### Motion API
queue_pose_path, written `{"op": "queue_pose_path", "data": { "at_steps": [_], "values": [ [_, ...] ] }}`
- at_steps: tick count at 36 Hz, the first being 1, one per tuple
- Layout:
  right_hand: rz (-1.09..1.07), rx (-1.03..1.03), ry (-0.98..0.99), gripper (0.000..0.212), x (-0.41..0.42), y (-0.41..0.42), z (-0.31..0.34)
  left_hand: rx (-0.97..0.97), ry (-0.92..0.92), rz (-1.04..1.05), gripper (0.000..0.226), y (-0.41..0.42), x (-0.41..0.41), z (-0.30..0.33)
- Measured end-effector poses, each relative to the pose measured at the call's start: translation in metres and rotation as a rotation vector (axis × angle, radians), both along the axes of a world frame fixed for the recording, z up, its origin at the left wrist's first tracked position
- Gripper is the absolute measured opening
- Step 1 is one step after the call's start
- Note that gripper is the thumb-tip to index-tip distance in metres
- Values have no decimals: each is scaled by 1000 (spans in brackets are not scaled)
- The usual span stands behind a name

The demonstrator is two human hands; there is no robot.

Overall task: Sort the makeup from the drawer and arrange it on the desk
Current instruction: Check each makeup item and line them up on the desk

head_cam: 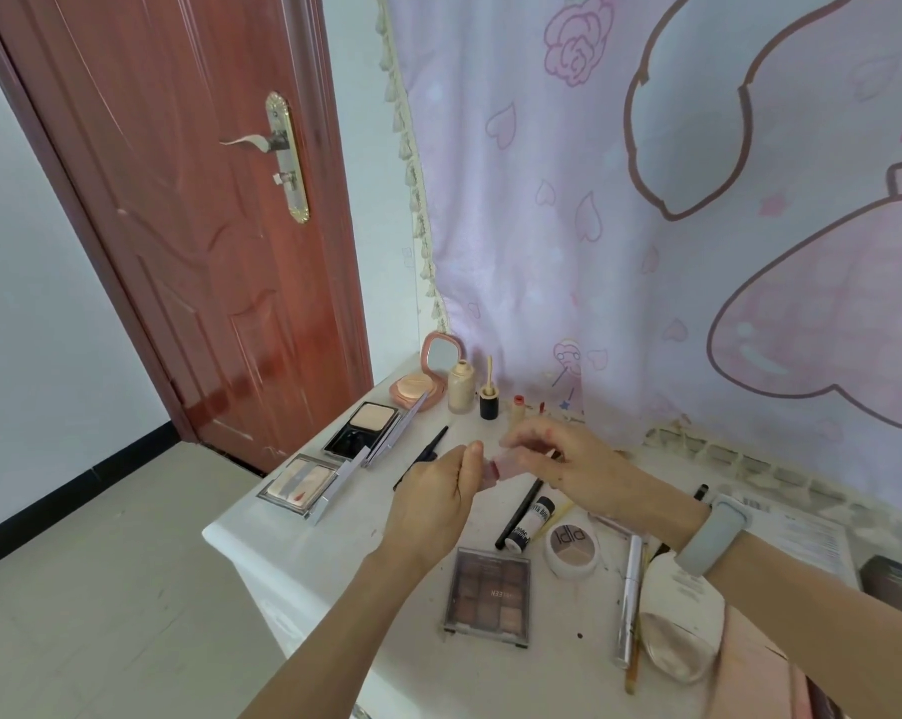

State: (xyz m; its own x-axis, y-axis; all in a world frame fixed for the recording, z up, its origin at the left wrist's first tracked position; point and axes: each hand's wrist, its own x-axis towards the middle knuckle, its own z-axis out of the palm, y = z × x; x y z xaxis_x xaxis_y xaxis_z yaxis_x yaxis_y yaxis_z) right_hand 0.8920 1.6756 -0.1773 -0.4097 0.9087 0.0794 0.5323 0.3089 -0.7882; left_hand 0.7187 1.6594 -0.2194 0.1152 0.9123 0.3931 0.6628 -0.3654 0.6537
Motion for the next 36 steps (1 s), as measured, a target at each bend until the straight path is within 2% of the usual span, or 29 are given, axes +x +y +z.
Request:
{"op": "queue_pose_path", "data": {
  "at_steps": [3,6,8,10,12,17,19,24,28,32,36],
  "values": [
    [45,-48,42,25,1,1,0,-38,-34,4,43,1,0,-1],
    [21,-161,-29,29,-4,1,6,-59,-74,-17,45,1,3,1],
    [1,-159,-68,35,-5,2,6,-50,-64,-10,50,2,4,0],
    [25,-71,-71,27,-4,4,3,-49,-61,-12,49,2,3,0],
    [70,-6,-38,9,-1,4,0,-77,-94,-23,44,2,1,-1],
    [89,-81,17,22,1,5,-3,-55,-95,-3,43,3,-2,-1],
    [101,-146,-10,16,-1,5,1,-75,-87,-13,50,4,-3,-4],
    [123,45,-98,5,-1,3,1,-115,-131,-27,47,4,-3,-5],
    [140,177,-101,19,4,2,-1,-222,-262,-74,48,6,-4,-4],
    [146,318,-263,24,9,7,-4,-343,-337,-151,49,5,-7,-2],
    [198,512,-357,17,13,9,-3,-411,-338,-195,48,3,-6,3]
  ]
}}
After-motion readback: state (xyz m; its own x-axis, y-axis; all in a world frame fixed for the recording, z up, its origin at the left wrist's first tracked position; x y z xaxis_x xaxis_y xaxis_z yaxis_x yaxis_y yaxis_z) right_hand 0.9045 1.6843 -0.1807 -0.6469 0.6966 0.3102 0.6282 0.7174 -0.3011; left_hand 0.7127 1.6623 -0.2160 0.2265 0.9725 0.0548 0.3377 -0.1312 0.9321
